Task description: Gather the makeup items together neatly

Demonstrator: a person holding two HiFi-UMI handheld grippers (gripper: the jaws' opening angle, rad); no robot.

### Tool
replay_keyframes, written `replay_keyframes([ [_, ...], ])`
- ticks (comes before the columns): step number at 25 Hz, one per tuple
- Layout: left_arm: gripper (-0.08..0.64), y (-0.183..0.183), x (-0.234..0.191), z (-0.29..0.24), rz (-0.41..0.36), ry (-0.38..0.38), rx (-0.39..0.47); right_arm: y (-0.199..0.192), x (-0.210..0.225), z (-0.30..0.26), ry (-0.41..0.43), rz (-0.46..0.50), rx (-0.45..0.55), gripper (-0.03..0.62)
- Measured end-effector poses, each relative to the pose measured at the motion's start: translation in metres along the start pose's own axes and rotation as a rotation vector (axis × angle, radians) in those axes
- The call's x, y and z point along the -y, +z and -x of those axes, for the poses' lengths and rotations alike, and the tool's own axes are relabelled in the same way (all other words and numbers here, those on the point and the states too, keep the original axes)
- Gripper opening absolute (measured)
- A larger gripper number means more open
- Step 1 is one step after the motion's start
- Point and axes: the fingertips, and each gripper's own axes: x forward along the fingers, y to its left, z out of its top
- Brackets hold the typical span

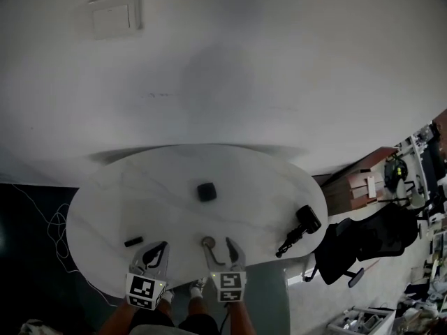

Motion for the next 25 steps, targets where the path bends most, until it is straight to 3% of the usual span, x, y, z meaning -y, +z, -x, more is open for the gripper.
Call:
replay_keyframes([
  [5, 0.011, 0.041, -0.001, 0.014, -0.019, 0.017, 0.095, 0.05, -0.002, 0.027, -0.005, 0.037, 0.098, 0.256],
  [12, 0.011, 0.088, -0.009, 0.036, -0.043, 0.05, 0.199, 0.106, -0.013, 0.06, -0.043, 0.105, 0.224, 0.113],
  [18, 0.011, 0.1, -0.011, 0.05, -0.05, 0.073, 0.237, 0.13, -0.021, 0.077, -0.056, 0.116, 0.289, 0.023],
  [25, 0.011, 0.105, -0.012, 0.055, -0.053, 0.084, 0.254, 0.139, -0.029, 0.076, -0.036, 0.13, 0.309, 0.014],
])
